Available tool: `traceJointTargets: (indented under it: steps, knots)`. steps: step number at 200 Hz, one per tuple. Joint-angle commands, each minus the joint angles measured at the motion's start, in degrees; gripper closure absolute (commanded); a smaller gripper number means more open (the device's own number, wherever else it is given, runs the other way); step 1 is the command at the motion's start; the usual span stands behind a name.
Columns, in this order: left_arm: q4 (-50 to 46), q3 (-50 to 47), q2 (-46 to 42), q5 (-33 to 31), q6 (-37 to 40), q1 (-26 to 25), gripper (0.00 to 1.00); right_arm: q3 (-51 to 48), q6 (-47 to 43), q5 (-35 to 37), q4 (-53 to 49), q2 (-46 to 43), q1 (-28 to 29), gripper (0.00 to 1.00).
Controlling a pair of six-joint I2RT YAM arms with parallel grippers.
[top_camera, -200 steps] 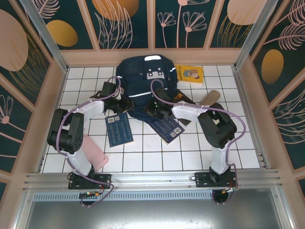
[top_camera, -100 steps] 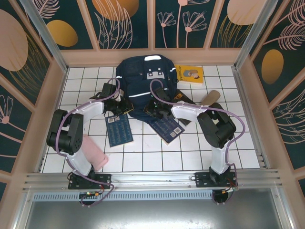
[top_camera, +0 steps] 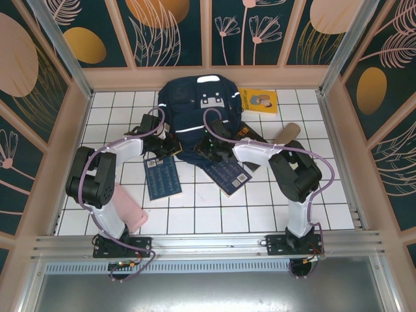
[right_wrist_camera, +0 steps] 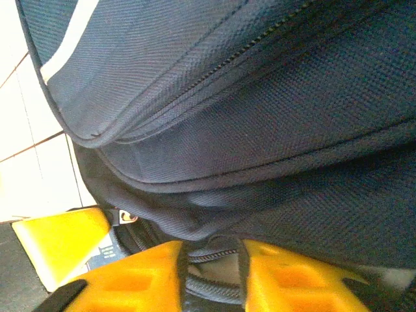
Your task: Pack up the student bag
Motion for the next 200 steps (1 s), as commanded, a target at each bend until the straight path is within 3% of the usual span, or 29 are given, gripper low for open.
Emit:
traceJointTargets:
  steps: [1,65,115,131,171,200]
  knots:
    - [-0.2,-1.55,-5.58,-2.5,2.78,0.02,1.0,0.11,-1.01,3.36,-6.18,-4.44,0.25,0.63]
    - [1.71,-3.04,-9.62,-0.94,5.97,-0.76,1.0,-1.7,0.32,-2.99,-4.27,-5.88,1.81,0.5]
    - [3.38,-4.86,-11.78,-1.66,5.54,-3.38,1.0,-7.78,10.56,-7.24,4.22,-8.23,1.8,0.46]
    - [4.22,-5.64,-12.28,-0.5,5.66,-3.88,1.0,-9.15,12.74,-6.65,4.58,-9.68,1.63,0.4]
    - [4.87,-7.21,-13.46,0.19,6.9,-5.41,1.0,-12.12,20.17,-9.02,13.72,-8.37,-0.44,0.4]
    - [4.92,-8.01,-13.75,0.34,7.81,-5.6,1.0,-8.33,23.1,-7.6,10.17,-5.36,-1.04,0.41]
